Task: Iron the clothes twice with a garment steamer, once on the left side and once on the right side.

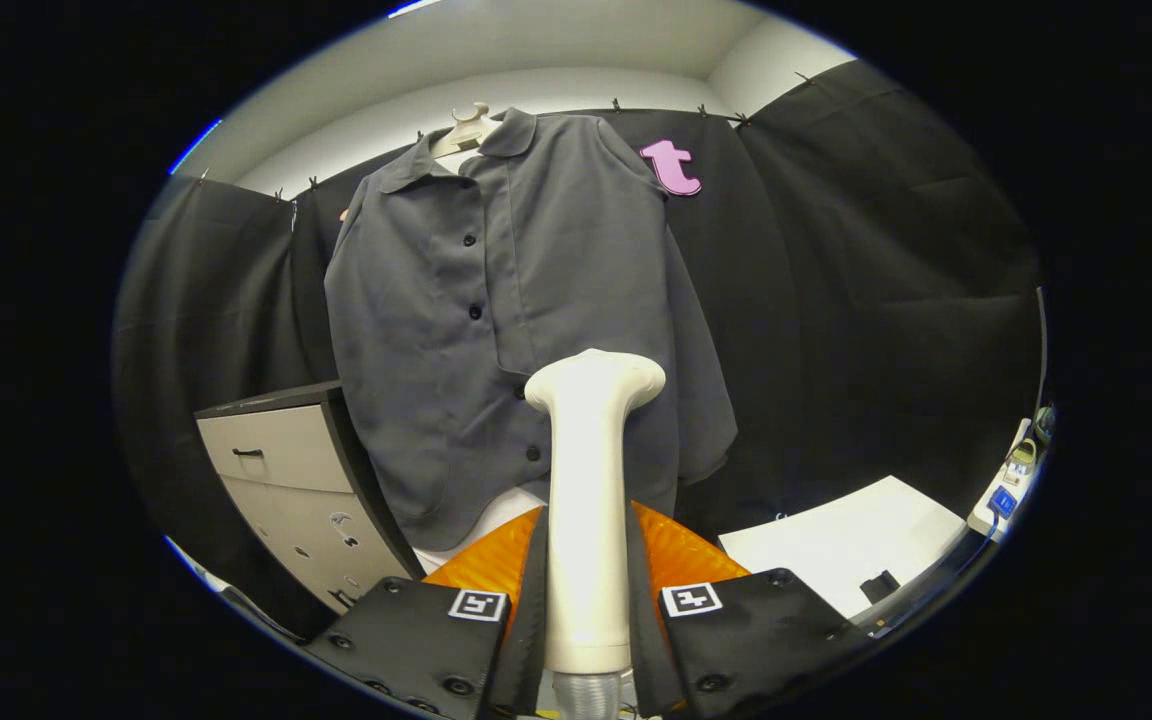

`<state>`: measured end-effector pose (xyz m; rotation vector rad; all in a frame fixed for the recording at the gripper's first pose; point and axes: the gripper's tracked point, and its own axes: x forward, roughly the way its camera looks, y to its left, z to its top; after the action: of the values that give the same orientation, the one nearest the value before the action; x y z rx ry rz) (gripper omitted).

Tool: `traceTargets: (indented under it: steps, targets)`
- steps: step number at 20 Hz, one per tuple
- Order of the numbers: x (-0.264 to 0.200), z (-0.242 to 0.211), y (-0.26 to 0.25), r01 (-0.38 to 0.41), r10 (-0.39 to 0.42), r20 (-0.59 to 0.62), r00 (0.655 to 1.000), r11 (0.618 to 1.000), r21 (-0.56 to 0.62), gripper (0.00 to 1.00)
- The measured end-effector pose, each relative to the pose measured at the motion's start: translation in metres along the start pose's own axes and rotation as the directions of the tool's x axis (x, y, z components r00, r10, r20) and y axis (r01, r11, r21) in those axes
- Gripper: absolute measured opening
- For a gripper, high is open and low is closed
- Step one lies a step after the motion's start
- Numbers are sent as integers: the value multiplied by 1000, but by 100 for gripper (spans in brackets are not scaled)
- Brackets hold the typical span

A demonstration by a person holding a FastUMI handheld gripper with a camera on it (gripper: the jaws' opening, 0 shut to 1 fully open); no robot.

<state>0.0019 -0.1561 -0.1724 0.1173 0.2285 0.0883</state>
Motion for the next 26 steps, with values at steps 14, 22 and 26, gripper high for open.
traceTargets:
  steps: [14,22,26]
  targets:
    - [-65,95,40,-50,57,165,985,998,-44,43]
    - [-97,168,79,-124,142,297,944,989,-77,43]
    - [-108,189,92,-143,167,341,925,985,-95,42]
